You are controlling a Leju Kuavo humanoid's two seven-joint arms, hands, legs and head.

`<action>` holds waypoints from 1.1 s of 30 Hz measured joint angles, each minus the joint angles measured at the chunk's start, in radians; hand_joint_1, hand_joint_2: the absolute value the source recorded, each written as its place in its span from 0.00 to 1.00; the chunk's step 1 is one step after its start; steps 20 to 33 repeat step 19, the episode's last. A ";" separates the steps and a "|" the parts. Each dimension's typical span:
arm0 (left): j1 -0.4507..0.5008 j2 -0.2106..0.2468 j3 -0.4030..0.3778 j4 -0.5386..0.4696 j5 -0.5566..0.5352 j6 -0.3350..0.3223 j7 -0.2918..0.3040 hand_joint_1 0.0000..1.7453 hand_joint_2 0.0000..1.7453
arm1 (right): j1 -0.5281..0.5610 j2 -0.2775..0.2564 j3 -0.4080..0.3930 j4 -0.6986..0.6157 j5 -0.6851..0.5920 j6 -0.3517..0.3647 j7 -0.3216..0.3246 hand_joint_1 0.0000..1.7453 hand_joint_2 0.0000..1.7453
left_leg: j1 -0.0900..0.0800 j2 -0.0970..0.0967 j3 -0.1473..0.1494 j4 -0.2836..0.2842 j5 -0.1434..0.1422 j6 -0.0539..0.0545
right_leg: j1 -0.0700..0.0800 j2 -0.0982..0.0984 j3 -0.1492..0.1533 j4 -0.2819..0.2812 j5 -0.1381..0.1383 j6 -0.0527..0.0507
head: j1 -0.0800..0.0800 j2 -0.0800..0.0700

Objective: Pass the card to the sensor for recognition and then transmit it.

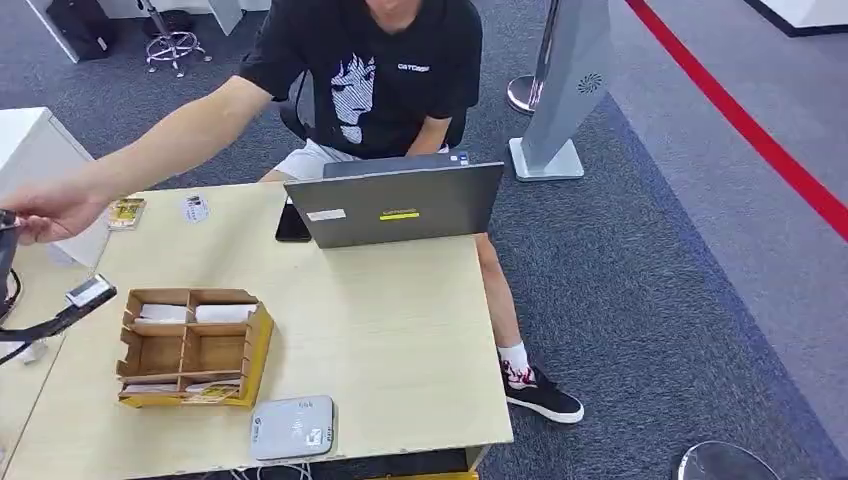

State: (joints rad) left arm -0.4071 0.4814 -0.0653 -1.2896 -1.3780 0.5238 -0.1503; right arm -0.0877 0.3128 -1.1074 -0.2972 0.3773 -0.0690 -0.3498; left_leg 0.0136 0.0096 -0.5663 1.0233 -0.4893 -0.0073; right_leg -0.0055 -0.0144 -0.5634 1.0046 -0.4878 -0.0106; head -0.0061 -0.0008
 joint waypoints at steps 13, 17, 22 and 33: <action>-0.117 -0.018 -0.120 0.187 -0.030 0.034 0.027 0.31 1.00 | -0.006 -0.002 0.021 0.026 0.009 -0.003 0.007 0.00 1.00 | 0.000 0.016 0.000 0.000 -0.004 0.000 | 0.000 0.016 -0.005 0.000 0.001 0.000 | 0.000 0.000; -0.117 -0.038 -0.132 0.189 -0.021 0.074 0.040 0.00 1.00 | -0.006 -0.003 0.021 0.029 0.009 -0.005 0.015 0.00 1.00 | 0.000 0.017 -0.001 0.000 -0.005 0.000 | 0.000 0.017 -0.006 0.000 0.000 0.000 | 0.001 0.000; -0.114 -0.054 -0.139 0.189 -0.027 0.089 0.052 0.00 1.00 | -0.007 -0.003 0.021 0.031 0.007 -0.009 0.017 0.00 1.00 | 0.000 0.015 -0.001 0.000 -0.005 0.000 | 0.000 0.015 -0.005 0.000 0.000 0.000 | 0.000 0.000; -0.114 -0.054 -0.139 0.189 -0.027 0.089 0.052 0.00 1.00 | -0.007 -0.003 0.021 0.031 0.007 -0.009 0.017 0.00 1.00 | 0.000 0.015 -0.001 0.000 -0.005 0.000 | 0.000 0.015 -0.005 0.000 0.000 0.000 | 0.000 0.000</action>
